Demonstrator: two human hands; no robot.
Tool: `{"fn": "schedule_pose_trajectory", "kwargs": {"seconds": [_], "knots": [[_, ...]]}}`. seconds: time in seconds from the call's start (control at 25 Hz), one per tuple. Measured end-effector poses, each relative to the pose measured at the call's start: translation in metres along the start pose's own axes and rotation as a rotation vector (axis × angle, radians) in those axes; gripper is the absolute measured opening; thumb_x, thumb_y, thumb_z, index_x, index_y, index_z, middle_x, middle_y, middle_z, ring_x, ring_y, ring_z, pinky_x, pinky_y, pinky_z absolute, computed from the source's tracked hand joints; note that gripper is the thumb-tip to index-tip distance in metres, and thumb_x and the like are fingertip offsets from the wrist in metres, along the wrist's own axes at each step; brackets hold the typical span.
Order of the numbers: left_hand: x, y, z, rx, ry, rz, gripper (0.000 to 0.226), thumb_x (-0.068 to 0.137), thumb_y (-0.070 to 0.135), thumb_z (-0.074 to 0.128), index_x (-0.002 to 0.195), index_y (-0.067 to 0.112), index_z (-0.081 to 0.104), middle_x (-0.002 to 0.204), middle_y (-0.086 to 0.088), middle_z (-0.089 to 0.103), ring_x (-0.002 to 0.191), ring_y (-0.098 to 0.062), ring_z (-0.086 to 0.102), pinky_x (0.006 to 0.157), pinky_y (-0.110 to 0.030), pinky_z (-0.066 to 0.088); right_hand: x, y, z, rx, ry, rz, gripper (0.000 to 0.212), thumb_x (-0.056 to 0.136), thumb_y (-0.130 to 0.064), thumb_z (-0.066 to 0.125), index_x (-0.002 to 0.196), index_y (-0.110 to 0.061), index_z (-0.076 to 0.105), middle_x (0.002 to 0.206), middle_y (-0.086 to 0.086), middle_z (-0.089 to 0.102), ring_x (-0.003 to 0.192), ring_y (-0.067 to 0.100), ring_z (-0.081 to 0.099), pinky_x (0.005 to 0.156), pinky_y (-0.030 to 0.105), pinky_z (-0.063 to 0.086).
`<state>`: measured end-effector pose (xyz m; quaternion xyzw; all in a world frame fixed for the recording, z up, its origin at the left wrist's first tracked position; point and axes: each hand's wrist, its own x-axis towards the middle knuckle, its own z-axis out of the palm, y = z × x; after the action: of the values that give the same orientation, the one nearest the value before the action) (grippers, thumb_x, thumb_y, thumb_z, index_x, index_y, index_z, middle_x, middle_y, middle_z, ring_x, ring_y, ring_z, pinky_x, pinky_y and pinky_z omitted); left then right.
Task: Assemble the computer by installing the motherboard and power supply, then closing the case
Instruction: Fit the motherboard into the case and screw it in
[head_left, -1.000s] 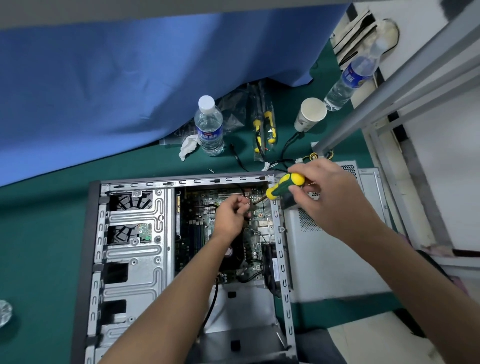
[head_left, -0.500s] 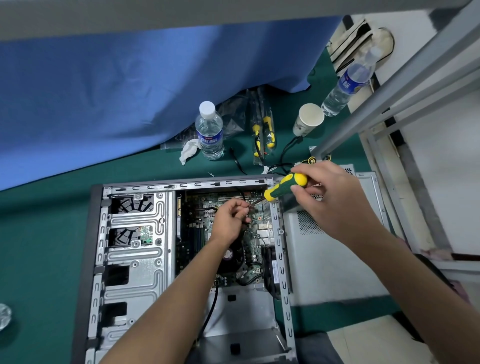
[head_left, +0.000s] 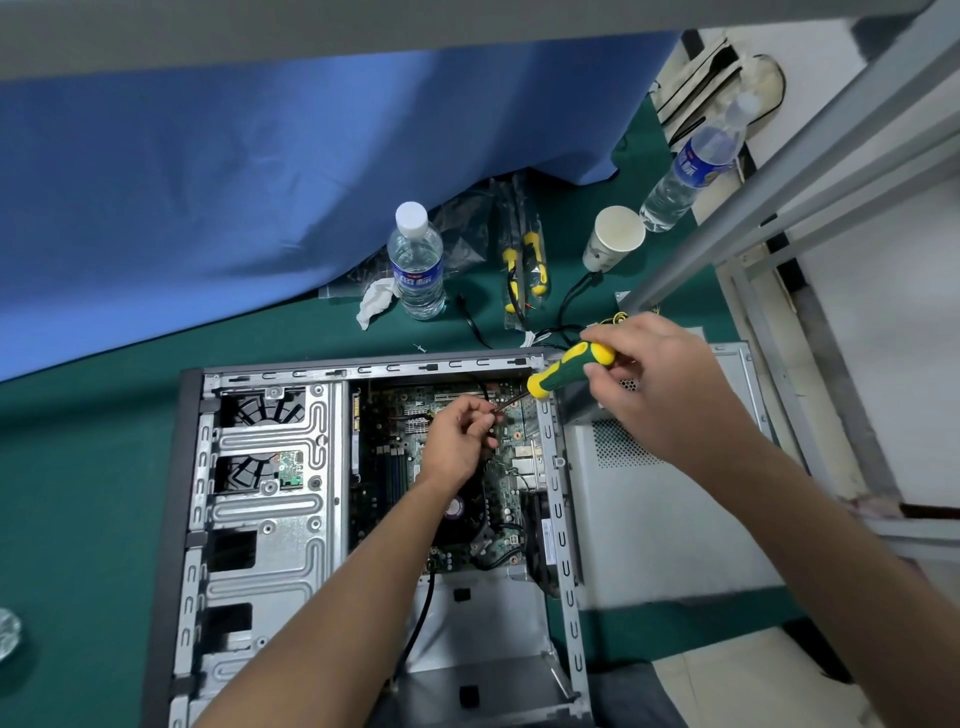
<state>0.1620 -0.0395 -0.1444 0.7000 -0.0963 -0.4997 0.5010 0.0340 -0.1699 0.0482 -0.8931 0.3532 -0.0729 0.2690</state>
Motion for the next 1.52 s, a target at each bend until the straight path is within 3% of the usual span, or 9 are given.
{"fn": "schedule_pose_trajectory", "kwargs": {"seconds": [0.16,0.32,0.6,0.96,1.04,1.16,1.32,1.44,1.52], "knots": [[-0.001,0.001,0.002,0.027,0.010,0.008,0.016,0.100,0.002,0.050,0.096,0.013,0.061,0.097,-0.001,0.071,0.065,-0.011,0.061,0.075,-0.041,0.056,0.004,-0.001,0.000,-0.035,-0.035,-0.007,0.029,0.092,-0.015,0.064,0.120,-0.013,0.069,0.103,0.007,0.062,0.080,0.019,0.060,0.083,0.043,0.052],[-0.002,0.002,0.004,0.025,0.029,0.019,0.019,0.100,0.001,0.050,0.093,0.015,0.061,0.096,-0.002,0.070,0.069,-0.011,0.060,0.068,-0.026,0.055,0.006,-0.001,-0.002,-0.027,-0.037,-0.002,0.028,0.091,-0.016,0.065,0.118,-0.013,0.070,0.100,0.008,0.061,0.075,0.019,0.061,0.080,0.044,0.053],[-0.001,-0.002,0.005,0.036,0.085,0.044,0.021,0.100,0.004,0.053,0.089,0.020,0.061,0.092,-0.001,0.067,0.068,-0.010,0.059,0.058,-0.018,0.051,0.008,0.006,-0.001,-0.052,-0.001,0.042,0.026,0.088,-0.017,0.067,0.113,-0.011,0.073,0.092,0.011,0.063,0.079,0.023,0.057,0.081,0.045,0.051],[0.000,-0.005,0.004,0.075,0.057,0.068,0.019,0.098,0.000,0.054,0.089,0.017,0.059,0.086,0.001,0.057,0.071,-0.014,0.058,0.066,-0.025,0.052,0.010,0.010,-0.001,-0.038,0.037,0.066,0.025,0.088,-0.023,0.071,0.110,-0.012,0.073,0.081,-0.002,0.054,0.071,0.016,0.052,0.079,0.038,0.052],[0.002,-0.003,0.005,0.066,0.037,0.042,0.017,0.099,0.000,0.053,0.090,0.014,0.058,0.088,0.001,0.059,0.068,-0.012,0.059,0.069,-0.031,0.052,0.011,0.007,-0.004,-0.015,-0.002,0.036,0.025,0.087,-0.018,0.070,0.112,-0.014,0.072,0.083,-0.004,0.055,0.073,0.014,0.056,0.082,0.037,0.053],[0.005,0.000,0.007,0.097,-0.014,0.007,0.014,0.100,0.004,0.051,0.092,0.014,0.056,0.094,-0.001,0.065,0.062,-0.007,0.058,0.064,-0.026,0.053,0.014,0.002,-0.010,-0.002,-0.077,-0.020,0.029,0.089,-0.013,0.068,0.118,-0.015,0.070,0.096,0.001,0.062,0.079,0.016,0.062,0.085,0.039,0.055],[0.011,0.006,0.015,0.488,-0.009,0.148,0.016,0.101,0.009,0.051,0.096,0.024,0.053,0.090,0.010,0.064,0.068,-0.007,0.058,0.052,-0.014,0.044,0.020,-0.009,-0.008,-0.113,-0.115,-0.106,0.029,0.093,-0.019,0.062,0.122,-0.017,0.067,0.099,0.001,0.062,0.083,0.018,0.059,0.084,0.040,0.051],[0.013,0.003,0.028,0.731,0.048,0.285,0.016,0.095,0.000,0.053,0.105,0.011,0.060,0.107,-0.007,0.059,0.086,-0.019,0.053,0.066,-0.022,0.038,0.022,-0.018,-0.002,-0.203,-0.167,-0.162,0.033,0.095,-0.023,0.059,0.127,-0.020,0.063,0.112,0.003,0.062,0.097,0.022,0.060,0.085,0.032,0.045],[0.013,0.001,0.037,0.757,0.080,0.254,0.016,0.096,0.001,0.052,0.108,0.008,0.059,0.116,-0.009,0.053,0.087,-0.018,0.050,0.072,-0.027,0.038,0.021,-0.021,0.003,-0.274,-0.234,-0.168,0.035,0.097,-0.025,0.056,0.132,-0.021,0.060,0.118,0.002,0.060,0.101,0.024,0.060,0.087,0.031,0.043]]}}
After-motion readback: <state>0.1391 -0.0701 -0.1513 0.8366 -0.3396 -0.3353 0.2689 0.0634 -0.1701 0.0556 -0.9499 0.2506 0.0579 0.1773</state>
